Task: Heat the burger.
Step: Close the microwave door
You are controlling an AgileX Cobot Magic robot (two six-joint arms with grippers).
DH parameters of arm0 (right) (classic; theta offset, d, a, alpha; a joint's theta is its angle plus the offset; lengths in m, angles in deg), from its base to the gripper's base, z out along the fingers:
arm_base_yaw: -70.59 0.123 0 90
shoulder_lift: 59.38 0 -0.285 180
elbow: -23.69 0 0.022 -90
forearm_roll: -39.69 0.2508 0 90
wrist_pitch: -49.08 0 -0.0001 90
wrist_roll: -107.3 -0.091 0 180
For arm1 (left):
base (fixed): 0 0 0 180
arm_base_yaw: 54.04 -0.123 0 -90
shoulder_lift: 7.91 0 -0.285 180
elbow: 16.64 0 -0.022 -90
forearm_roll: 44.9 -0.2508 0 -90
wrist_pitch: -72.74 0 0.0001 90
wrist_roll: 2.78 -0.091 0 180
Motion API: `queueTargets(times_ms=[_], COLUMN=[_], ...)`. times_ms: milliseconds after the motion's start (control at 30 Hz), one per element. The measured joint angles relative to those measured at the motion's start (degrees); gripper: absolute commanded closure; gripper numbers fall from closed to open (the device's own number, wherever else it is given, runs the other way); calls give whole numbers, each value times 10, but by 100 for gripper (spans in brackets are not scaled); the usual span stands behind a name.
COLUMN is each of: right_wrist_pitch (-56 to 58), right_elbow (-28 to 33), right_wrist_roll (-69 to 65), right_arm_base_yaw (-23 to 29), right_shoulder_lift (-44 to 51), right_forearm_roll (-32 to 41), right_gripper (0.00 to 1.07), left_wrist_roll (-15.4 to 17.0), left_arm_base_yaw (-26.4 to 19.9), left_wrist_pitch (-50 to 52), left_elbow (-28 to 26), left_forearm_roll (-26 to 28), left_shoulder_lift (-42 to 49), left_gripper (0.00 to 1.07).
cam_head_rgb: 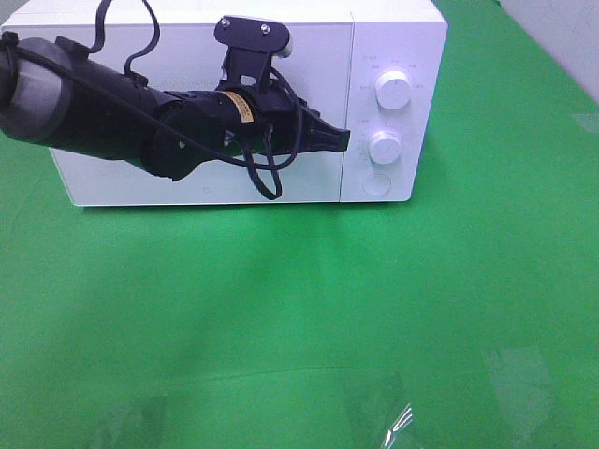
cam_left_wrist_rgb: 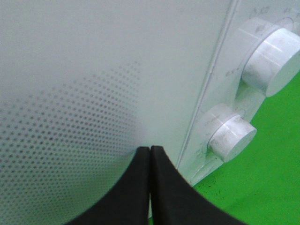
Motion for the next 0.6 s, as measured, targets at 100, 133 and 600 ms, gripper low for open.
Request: queueTargets(times_ms=[100,133,600], right_wrist_pitch=[0,0,0], right_elbow=[0,0,0], right_wrist_roll=[0,0,0], right_arm_base_yaw=[0,0,0], right_shoulder_lift=[0,0,0], right_forearm_roll=[0,0,0], right_gripper=[36,36,36], left_wrist_roll=[-9,-9,-11], left_arm_base_yaw=[2,2,51], left_wrist_pitch=[-21,-21,-278], left_elbow=[-3,-3,-15], left_forearm_roll=[6,6,42], left_shoulder_lift=[0,0,60], left_gripper=[107,107,81])
